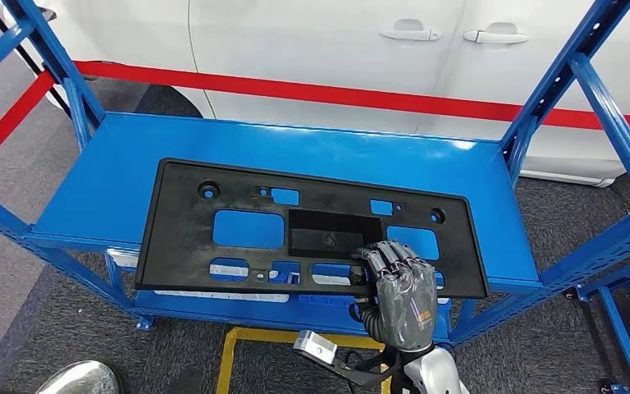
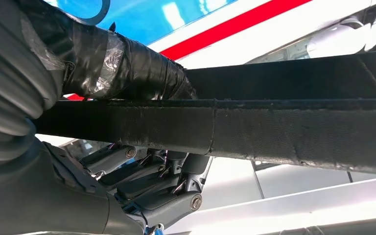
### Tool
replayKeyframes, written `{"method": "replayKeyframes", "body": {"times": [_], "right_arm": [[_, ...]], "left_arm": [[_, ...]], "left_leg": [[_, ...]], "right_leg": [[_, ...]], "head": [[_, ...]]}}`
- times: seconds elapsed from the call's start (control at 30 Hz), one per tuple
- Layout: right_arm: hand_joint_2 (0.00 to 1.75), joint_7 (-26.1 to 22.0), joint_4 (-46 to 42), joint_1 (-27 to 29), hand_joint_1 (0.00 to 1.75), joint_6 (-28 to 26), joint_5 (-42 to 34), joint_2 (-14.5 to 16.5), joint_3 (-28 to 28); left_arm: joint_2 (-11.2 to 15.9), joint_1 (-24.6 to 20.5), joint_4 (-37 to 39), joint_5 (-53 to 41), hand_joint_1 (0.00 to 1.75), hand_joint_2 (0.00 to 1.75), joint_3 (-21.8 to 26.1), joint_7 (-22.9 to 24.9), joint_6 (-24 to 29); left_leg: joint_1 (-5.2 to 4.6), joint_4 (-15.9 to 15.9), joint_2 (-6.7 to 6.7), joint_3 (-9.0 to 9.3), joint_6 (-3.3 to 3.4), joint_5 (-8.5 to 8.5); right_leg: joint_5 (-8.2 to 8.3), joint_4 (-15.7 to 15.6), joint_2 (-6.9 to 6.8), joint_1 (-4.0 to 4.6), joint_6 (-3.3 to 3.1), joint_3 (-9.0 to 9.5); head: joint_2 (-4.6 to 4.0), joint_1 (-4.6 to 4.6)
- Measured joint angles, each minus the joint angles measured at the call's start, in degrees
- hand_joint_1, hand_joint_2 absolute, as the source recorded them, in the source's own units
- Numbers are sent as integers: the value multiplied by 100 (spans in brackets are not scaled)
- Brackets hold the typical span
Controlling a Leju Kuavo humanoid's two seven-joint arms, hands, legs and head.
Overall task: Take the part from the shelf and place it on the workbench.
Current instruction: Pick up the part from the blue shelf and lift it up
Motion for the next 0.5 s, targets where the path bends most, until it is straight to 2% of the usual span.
{"method": "replayKeyframes", "body": {"times": [0.07,0.1,0.13,0.2,0.23,0.27,0.3,0.37,0.4,0.43,0.47,0.5], "right_arm": [[175,-2,-1,-4,175,1,-10,1,-8],[175,-3,-1,-4,175,2,-13,1,-11],[175,-4,-1,-5,175,2,-17,2,-16],[175,-6,-2,-6,175,2,-25,2,-21],[175,-8,-2,-9,175,2,-26,2,-22],[175,-9,-2,-9,175,2,-26,3,-23],[175,-10,-2,-10,175,2,-27,3,-23],[175,-11,-1,-8,175,2,-28,4,-23],[175,-11,-1,-6,175,3,-28,4,-23],[175,-11,0,-5,175,3,-28,4,-23],[175,-11,1,-4,175,3,-28,4,-24],[175,-11,1,-4,175,3,-28,4,-24]], "left_arm": [[-6,-1,0,0,0,175,0,1,3],[-8,-2,0,0,0,175,0,1,7],[-8,-2,0,1,0,175,0,0,11],[-7,1,0,2,0,175,0,0,17],[-7,3,0,3,0,175,0,0,18],[-7,4,0,4,0,175,0,0,19],[-6,5,0,5,0,175,0,0,19],[-6,5,0,8,0,175,0,0,20],[-5,6,0,8,0,175,0,0,20],[-5,8,0,9,0,175,0,0,20],[-6,8,0,9,0,175,0,0,20],[-6,6,0,9,0,175,0,0,20]], "left_leg": [[-5,46,-5,-47,-38,18],[-11,61,-8,-62,-70,34],[-17,66,-11,-77,-108,57],[-15,64,-17,-99,-188,97],[-8,92,-18,-128,-225,60],[1,199,-19,-181,-256,-58],[9,413,-19,-267,-283,-253],[15,1110,-19,-503,-325,-730],[15,1435,-18,-589,-336,-884],[15,1608,-18,-596,-338,-934],[14,1566,-18,-494,-328,-876],[10,1303,-19,-282,-305,-742]], "right_leg": [[223,-729,-1,-6,-18,433],[273,-951,3,5,-36,547],[276,-1038,10,21,-59,573],[339,-1053,14,34,-130,525],[370,-1065,8,28,-180,500],[410,-1079,0,20,-237,468],[451,-1091,-11,11,-288,431],[520,-1088,-25,26,-337,336],[554,-1082,-29,36,-343,285],[587,-1075,-31,45,-343,234],[615,-1066,-30,55,-341,188],[640,-1057,-28,64,-336,153]], "head": [[1,-2],[0,-2],[1,-3],[1,-2],[1,-3],[1,-4],[1,-6],[-1,-10],[0,-10],[1,-10],[1,-10],[1,-11]]}}
